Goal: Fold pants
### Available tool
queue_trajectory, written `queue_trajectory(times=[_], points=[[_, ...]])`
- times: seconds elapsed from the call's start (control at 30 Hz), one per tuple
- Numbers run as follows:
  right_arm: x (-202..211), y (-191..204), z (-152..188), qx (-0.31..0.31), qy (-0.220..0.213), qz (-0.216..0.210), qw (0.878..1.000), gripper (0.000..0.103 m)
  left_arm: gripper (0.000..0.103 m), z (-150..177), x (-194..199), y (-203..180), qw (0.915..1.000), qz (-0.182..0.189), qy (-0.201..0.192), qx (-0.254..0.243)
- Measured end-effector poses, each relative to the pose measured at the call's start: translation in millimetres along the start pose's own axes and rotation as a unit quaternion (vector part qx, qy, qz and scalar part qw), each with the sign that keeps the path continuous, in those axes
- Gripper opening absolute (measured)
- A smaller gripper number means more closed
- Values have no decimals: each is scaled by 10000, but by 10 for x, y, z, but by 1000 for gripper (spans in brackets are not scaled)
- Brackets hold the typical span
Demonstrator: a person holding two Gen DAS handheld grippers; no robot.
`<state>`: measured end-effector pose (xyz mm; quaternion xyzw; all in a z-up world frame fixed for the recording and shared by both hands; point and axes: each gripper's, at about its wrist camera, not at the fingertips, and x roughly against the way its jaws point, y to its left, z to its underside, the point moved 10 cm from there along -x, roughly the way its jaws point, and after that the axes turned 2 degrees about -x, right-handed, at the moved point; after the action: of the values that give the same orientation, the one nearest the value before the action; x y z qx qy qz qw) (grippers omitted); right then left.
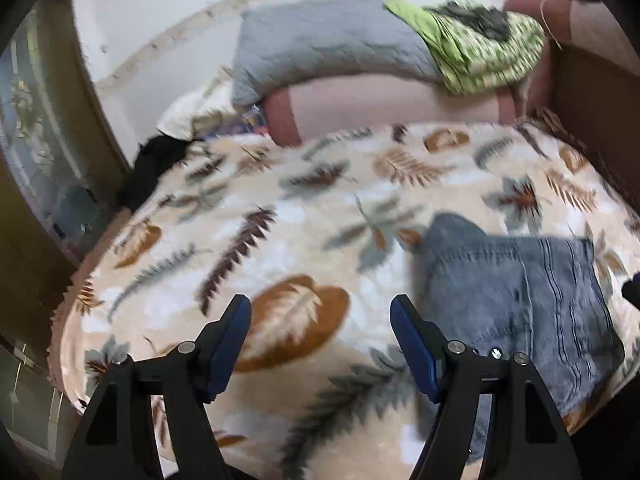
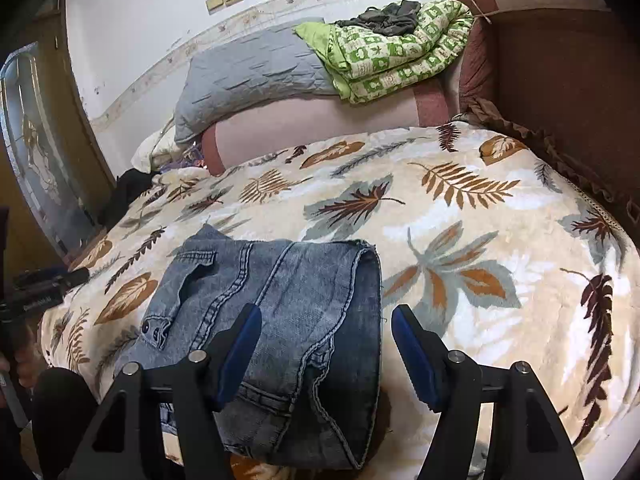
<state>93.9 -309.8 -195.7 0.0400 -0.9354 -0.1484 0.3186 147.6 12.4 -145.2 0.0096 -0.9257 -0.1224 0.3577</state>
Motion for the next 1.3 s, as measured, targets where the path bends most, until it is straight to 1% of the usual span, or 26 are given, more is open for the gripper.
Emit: queue_trajectory(times=[0.1, 0.27, 0.43, 0.57, 0.6, 0.63, 0.67, 0.73, 0.77, 0.83, 0.9, 0.97, 1.07, 1.13, 1.23, 1.3], points=[[-21, 16, -5, -22, 25, -23, 10000, 71, 73, -90, 86, 170, 9996, -178, -211, 111], [-36, 82, -4, 50, 24, -51, 10000, 71, 73, -159, 143, 354, 9988, -277, -319, 265], [-30, 90, 7, 80, 19, -35, 10000, 71, 73, -134, 142, 373, 9989, -276, -277, 265], [-14, 33, 9, 9, 21, -13, 10000, 71, 73, -82, 98, 298, 9995, -174, -145, 228], [-9, 13, 10, 1, 24, -8, 10000, 71, 75, -57, 81, 254, 9997, -97, -81, 200], [-6, -7, 13, -3, 27, 9, 10000, 71, 79, -27, 53, 204, 9999, 11, 12, 171], [-4, -41, 19, -13, 39, 37, 10000, 71, 87, 23, 4, 129, 9995, 196, 160, 174], [-12, -95, 32, -61, 90, 55, 9999, 72, 88, 112, -70, 9, 9980, 460, 386, 189], [-23, -135, 48, -115, 151, 49, 9998, 72, 88, 194, -141, -108, 9959, 667, 596, 141], [-48, -187, 76, -206, 260, 8, 9995, 73, 88, 335, -246, -294, 9913, 915, 943, 3], [-87, -226, 130, -363, 463, -119, 9982, 74, 88, 476, -356, -456, 9851, 1125, 1300, -64], [-108, -248, 161, -523, 595, -325, 9963, 76, 88, 566, -422, -565, 9799, 1279, 1533, -35], [-191, -297, 222, -880, 862, -554, 9908, 77, 88, 618, -483, -707, 9708, 1642, 1751, -1], [-270, -292, 254, -1159, 1063, -825, 9841, 77, 88, 628, -520, -786, 9654, 1820, 1869, -50], [-389, -324, 303, -1438, 1285, -863, 9774, 77, 88, 615, -566, -872, 9604, 1977, 1958, -135], [-444, -337, 316, -1613, 1368, -940, 9728, 77, 88, 581, -591, -954, 9545, 2232, 1970, -168]])
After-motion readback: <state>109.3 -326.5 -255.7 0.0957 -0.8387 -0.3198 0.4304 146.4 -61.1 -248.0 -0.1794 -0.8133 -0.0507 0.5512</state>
